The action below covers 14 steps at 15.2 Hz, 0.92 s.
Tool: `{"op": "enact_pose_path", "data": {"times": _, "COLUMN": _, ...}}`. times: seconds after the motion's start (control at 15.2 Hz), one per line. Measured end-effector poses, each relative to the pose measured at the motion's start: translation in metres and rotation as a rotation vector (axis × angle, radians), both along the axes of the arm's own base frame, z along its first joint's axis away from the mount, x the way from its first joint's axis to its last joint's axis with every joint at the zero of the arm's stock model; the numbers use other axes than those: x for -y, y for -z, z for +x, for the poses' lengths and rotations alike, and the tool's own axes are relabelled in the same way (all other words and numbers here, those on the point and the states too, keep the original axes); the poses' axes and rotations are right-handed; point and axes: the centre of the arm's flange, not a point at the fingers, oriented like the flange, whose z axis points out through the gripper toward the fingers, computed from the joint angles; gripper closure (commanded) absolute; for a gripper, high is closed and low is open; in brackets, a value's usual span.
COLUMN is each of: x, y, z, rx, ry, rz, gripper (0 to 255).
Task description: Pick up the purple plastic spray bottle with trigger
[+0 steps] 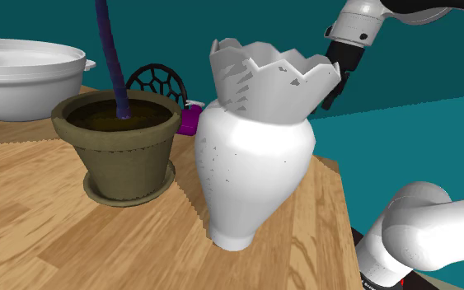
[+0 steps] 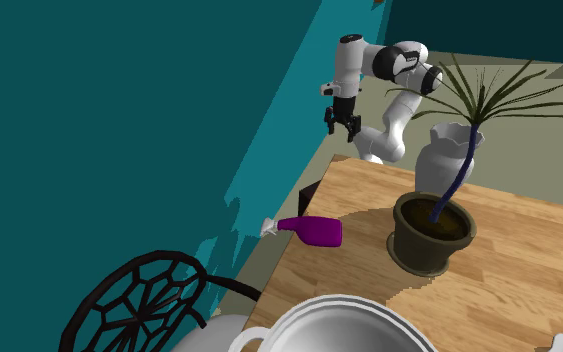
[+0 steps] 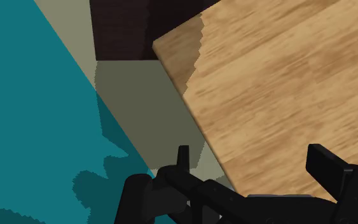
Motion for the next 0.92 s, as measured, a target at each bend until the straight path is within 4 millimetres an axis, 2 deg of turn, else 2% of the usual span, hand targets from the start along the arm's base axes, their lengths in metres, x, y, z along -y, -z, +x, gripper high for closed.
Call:
{"op": "enact_pose_path", "data": {"times": 0.07, "x": 0.0, "y": 0.0, "z": 0.0, "rx": 0.0, "ry": 0.0, "rz": 0.0, "gripper": 0}}
{"op": "enact_pose_path", "data": {"times": 0.2, "x": -0.01, "y": 0.0, "z": 0.013, "rx": -0.002, "ry": 0.015, "rz": -0.002, "gripper": 0}}
{"op": "enact_pose_path", "data": {"times": 0.73, "x": -0.052, "y": 0.022, "z": 0.102, "rx": -0.021, "ry": 0.117, "rz": -0.013, "gripper": 0}}
{"op": "enact_pose_path", "data": {"times": 0.92, "x": -0.069, "y": 0.031, "z": 0.142, "rx": -0.027, "ry": 0.157, "rz": -0.017, "gripper": 0}}
